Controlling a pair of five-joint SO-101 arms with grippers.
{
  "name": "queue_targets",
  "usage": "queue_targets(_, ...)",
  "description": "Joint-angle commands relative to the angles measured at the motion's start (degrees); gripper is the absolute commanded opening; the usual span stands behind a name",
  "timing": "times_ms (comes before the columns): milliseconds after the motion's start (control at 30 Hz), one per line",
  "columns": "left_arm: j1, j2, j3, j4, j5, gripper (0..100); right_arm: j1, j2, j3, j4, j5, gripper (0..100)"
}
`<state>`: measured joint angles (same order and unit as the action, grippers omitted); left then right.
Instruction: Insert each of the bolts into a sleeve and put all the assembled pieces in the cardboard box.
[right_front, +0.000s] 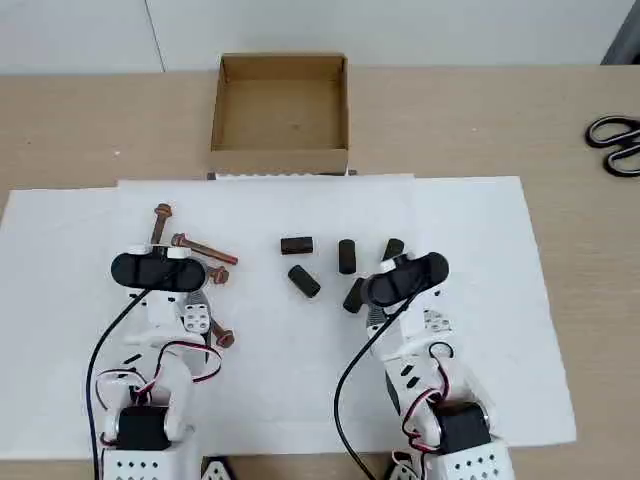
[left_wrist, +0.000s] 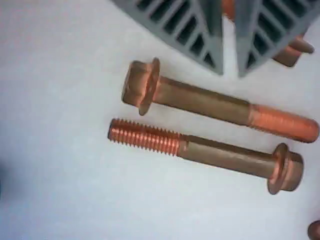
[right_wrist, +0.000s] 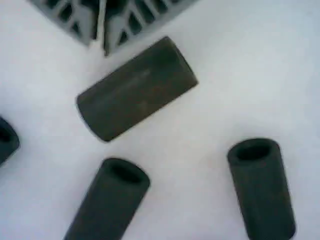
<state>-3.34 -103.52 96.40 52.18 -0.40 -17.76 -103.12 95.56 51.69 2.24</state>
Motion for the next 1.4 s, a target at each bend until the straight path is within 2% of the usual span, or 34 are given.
queue_targets(0, -0.97, -0.53, -5.67, 3.16, 0.18, 1, 2.33, -0.75, -4.66, -0.92, 0.09, 0.3)
queue_targets(200, -1.32, -0.44, -19.21, 12.92, 0.18, 1, 5.76, 0.57, -21.54, 7.34, -2.29, 0.3)
queue_targets(367, -1.41, 5.98, -27.38, 17.85, 0.35, 1, 6.02, 11.74, -35.34, 10.24, -2.37, 0.3)
queue_targets(567, -6.15, 31.65, -48.40, 23.30, 3.87, 1, 7.16, 33.98, -52.66, 10.95, -2.55, 0.3)
queue_targets(800, -7.65, 60.31, -73.36, 37.98, 3.78, 1, 6.46, 53.23, -65.67, 18.42, -2.20, 0.4)
queue_targets(867, -7.65, 66.46, -76.00, 38.59, 1.41, 1, 6.02, 58.95, -66.55, 19.12, -2.64, 0.4)
queue_targets(967, -7.65, 74.64, -76.35, 37.27, -7.91, 1, 6.46, 66.77, -70.51, 20.97, -2.64, 0.4)
queue_targets(1033, -7.65, 79.21, -76.35, 36.92, -11.16, 1, 6.90, 71.87, -74.64, 25.27, -5.98, 0.4)
queue_targets(1167, -7.65, 85.54, -77.85, 36.84, -11.08, 1, 5.93, 84.18, -86.15, 35.47, -17.14, 0.4)
queue_targets(1267, -7.65, 86.68, -78.11, 36.40, -10.73, 1, 4.00, 93.93, -96.18, 43.03, -19.96, 0.5)
queue_targets(1367, -7.65, 86.77, -78.02, 35.60, -8.35, 2, 2.42, 100.79, -102.68, 44.09, -21.80, 0.5)
